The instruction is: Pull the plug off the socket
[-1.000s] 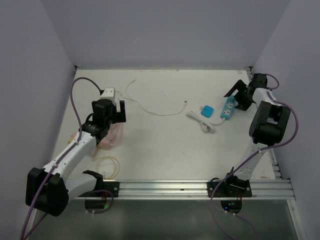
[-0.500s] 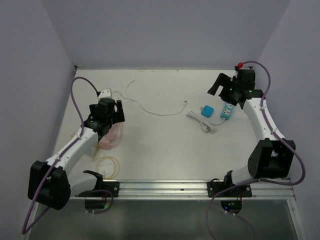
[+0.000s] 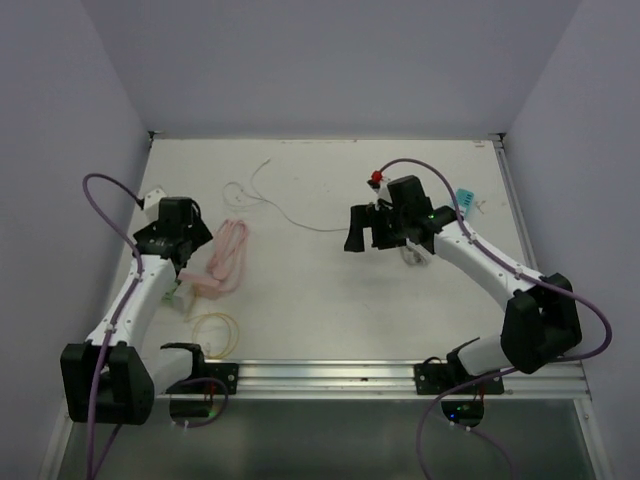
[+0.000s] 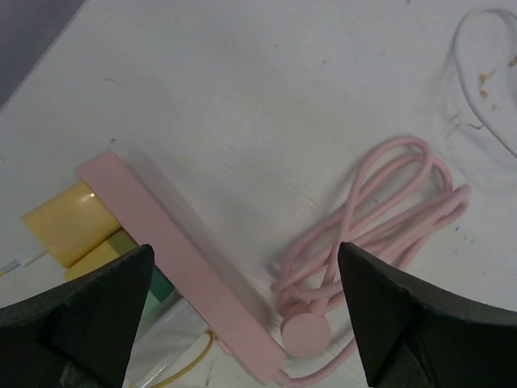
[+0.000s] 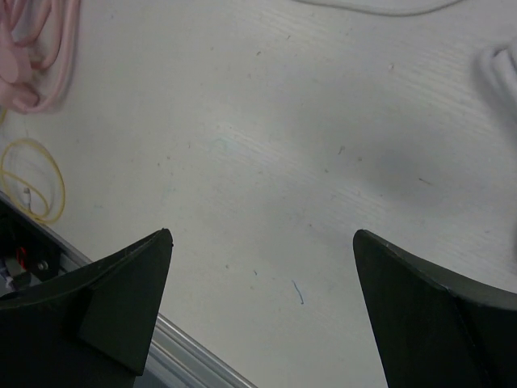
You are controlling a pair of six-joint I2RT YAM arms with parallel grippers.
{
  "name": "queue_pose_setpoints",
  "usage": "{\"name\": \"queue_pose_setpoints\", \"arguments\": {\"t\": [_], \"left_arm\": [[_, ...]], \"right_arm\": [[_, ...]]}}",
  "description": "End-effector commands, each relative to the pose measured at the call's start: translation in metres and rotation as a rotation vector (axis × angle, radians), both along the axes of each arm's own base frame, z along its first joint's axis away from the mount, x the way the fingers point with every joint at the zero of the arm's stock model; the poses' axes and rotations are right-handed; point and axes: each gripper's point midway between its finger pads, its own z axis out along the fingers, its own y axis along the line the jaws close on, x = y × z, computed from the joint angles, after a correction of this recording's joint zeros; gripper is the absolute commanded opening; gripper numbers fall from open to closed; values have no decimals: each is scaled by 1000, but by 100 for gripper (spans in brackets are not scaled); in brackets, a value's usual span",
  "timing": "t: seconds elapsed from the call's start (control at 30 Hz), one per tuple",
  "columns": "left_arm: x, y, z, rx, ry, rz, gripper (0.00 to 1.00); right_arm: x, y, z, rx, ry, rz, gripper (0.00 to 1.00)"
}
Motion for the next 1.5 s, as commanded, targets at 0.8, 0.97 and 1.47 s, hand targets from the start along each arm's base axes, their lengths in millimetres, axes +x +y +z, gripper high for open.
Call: {"name": "queue_pose_setpoints", "arguments": {"t": [0.8,0.97,1.47], "left_arm": [[-39,82,-42,-108,67,423,99],[-34,66,-60,-178,109,342,97],[4,-34,-88,-362,169,23,81]], "right_arm": [[-94,132,-11,36,-78,619,94],[-93,130,-16,23,-75,606,94],[-92,120,-19,-11,-82,566,94]]}}
